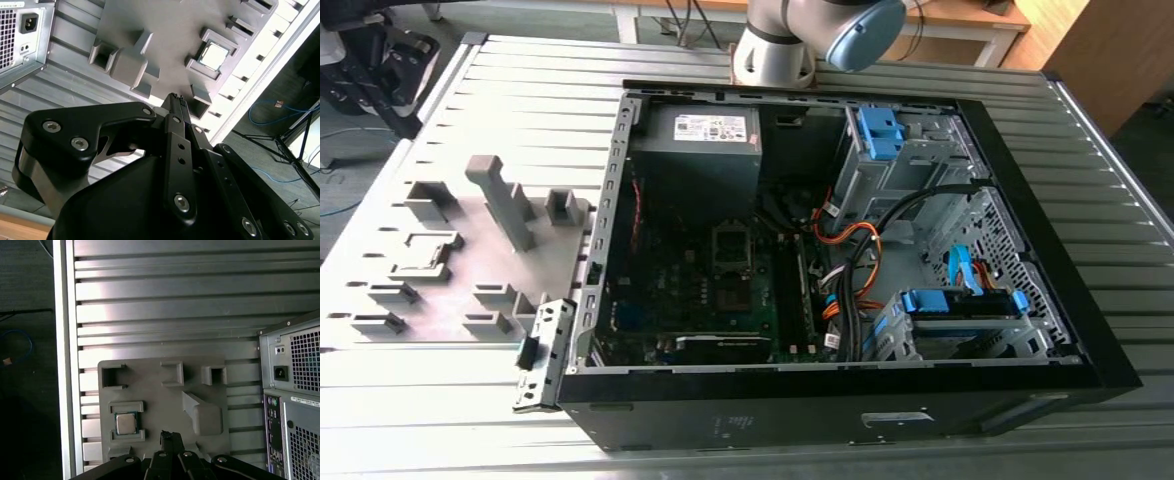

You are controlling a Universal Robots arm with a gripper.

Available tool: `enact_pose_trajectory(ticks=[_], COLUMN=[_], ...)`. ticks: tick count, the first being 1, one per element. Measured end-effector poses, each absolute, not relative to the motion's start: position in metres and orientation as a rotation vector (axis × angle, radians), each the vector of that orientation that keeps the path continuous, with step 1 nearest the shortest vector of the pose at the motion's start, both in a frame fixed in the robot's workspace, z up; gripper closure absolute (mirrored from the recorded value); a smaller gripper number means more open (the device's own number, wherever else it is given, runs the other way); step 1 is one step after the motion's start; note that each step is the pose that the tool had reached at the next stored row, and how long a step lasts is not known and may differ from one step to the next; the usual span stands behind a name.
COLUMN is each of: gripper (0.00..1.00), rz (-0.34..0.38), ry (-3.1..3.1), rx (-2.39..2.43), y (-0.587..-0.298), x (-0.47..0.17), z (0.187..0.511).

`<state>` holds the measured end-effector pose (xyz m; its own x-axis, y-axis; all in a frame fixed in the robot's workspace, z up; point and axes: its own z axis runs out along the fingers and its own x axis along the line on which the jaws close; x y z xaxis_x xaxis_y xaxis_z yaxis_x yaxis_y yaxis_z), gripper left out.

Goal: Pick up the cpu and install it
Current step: 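Reach for the cpu, then pick up the cpu and move it towards the insertion slot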

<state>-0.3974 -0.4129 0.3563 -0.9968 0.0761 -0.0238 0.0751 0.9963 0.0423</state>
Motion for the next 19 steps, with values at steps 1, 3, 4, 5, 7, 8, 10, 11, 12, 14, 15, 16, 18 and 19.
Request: enact_pose_trajectory(ticks=[1,3,4,5,7,8,10,11,12,14,15,16,18,19], gripper=[0.89,0.89,0.89,0.89,0.89,0.89,0.89,0.89,0.89,0.89,0.89,0.89,0.89,0.89], rz=[0.065,0.065,0.065,0.065,0.064,0.064,0.065,0.064,0.064,0.064,0.064,0.064,0.064,0.064], ry=[3.113,3.113,3.113,3.113,3.114,3.113,3.114,3.114,3.114,3.114,3.114,3.114,3.114,3.114], rx=[0.118,0.118,0.118,0.118,0.118,0.118,0.118,0.118,0.118,0.118,0.118,0.118,0.118,0.118], y=[-0.4142,-0.4162,-0.4171,-0.4179,-0.4197,-0.4205,-0.4216,-0.4218,-0.4219,-0.4220,-0.4220,-0.4220,-0.4221,-0.4221], x=[-0.3974,-0.3974,-0.3974,-0.3974,-0.3975,-0.3975,-0.3975,-0.3976,-0.3976,-0.3975,-0.3975,-0.3975,-0.3975,-0.3975], z=[0.3557,0.3537,0.3527,0.3520,0.3505,0.3497,0.3484,0.3480,0.3479,0.3470,0.3470,0.3469,0.3469,0.3469])
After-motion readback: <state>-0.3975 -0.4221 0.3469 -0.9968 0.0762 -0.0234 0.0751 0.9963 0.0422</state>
